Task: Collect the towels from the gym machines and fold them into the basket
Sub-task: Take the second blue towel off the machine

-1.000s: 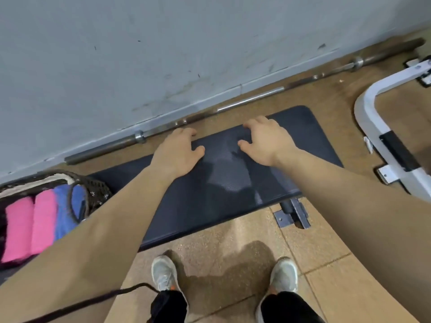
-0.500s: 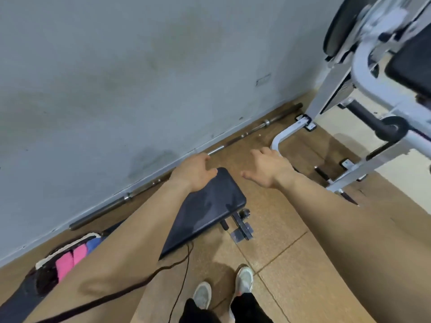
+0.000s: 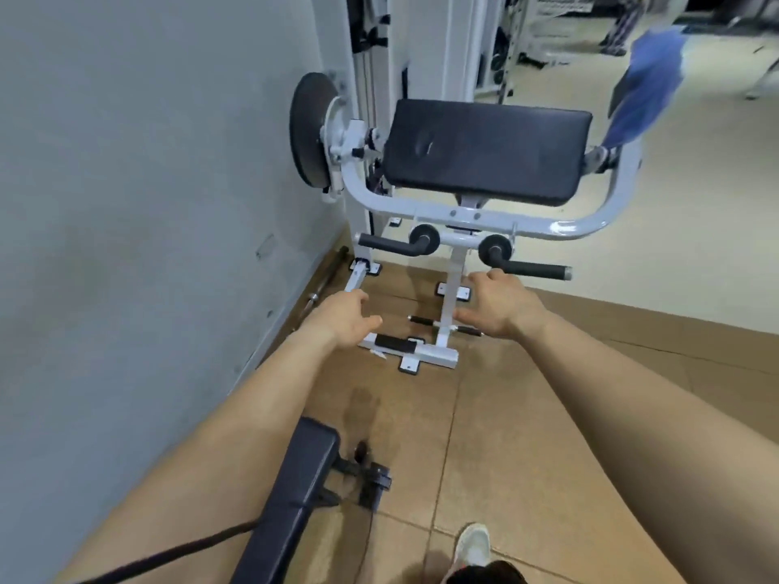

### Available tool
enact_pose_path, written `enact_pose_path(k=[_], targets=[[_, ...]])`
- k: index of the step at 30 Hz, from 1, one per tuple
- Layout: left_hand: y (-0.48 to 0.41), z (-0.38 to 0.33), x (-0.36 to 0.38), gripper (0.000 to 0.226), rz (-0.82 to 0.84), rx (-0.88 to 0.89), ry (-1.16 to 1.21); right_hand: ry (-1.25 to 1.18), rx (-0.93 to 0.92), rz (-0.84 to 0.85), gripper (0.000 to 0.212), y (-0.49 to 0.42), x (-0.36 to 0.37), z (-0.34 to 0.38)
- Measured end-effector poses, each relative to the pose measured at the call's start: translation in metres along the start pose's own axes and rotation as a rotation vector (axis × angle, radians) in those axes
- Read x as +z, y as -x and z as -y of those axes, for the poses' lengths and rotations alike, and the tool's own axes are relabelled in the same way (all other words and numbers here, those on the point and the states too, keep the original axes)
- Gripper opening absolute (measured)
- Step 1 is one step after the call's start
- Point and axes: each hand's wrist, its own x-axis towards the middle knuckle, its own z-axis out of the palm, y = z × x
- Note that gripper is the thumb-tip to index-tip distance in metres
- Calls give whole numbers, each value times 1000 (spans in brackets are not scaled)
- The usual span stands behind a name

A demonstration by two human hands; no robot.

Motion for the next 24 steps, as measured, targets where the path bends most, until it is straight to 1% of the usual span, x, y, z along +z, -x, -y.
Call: enact_pose_path(k=[6, 10, 17, 24], targets=[[-52, -128, 30, 64, 47, 186, -79, -36, 172, -42, 71, 0, -28, -124], [-94, -218, 57, 61, 78, 258, -103, -103, 250, -39, 70, -15, -42, -213], [-172, -375, 87, 61, 76, 284, -25, -185, 326, -25, 73, -47, -82, -369], [-258, -489, 95, 62, 43, 342, -30, -218, 375, -45, 73, -104, -125, -481]])
